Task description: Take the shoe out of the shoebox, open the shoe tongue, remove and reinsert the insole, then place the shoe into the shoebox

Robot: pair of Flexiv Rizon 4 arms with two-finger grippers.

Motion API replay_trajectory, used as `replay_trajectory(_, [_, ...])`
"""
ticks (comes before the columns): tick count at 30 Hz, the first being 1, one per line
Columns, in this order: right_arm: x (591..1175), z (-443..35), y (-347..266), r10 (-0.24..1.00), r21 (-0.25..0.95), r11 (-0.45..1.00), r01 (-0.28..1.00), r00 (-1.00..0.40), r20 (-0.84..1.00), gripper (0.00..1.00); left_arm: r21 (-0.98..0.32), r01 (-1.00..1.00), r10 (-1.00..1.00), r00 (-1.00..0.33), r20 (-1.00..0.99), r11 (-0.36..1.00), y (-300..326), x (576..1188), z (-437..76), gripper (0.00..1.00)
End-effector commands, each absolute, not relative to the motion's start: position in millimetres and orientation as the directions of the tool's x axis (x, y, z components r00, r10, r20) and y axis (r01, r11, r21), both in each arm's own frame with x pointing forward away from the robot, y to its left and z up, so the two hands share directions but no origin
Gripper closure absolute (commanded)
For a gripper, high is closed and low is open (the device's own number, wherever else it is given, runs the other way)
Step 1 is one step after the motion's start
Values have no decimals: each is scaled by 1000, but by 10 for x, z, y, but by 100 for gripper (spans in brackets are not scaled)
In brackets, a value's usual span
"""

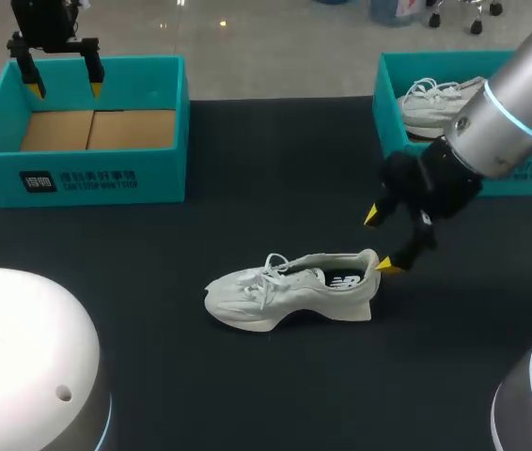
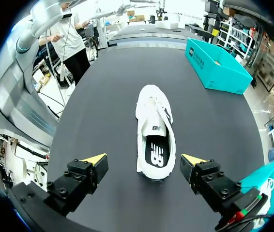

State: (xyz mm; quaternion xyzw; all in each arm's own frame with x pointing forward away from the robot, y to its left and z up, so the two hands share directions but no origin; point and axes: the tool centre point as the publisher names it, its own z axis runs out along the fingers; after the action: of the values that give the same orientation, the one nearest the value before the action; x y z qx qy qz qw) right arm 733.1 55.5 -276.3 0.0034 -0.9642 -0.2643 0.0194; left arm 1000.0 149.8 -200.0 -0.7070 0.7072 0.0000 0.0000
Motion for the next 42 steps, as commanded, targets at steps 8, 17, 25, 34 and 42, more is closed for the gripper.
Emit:
replay_trajectory(8, [7536,-3146,417,56,538,839,78,-997,57,0,0,-1000,-1000,0,0,0,1499,10000,-2000,0])
replay_trajectory(17, [7609,-3437,292,164,586,789,185,-982,89,0,0,-1000,-1000,0,0,0,1499,10000,-2000,0])
replay_trajectory(25, [7477,-3649,262,216,664,709,237,-970,116,0,0,-1000,-1000,0,0,0,1499,10000,-2000,0])
replay_trajectory(34, [7403,-3870,415,212,683,690,239,-969,124,0,0,-1000,-1000,0,0,0,1499,10000,-2000,0])
replay_trajectory(42, [7407,-3961,582,190,698,680,223,-974,126,0,0,-1000,-1000,0,0,0,1499,10000,-2000,0])
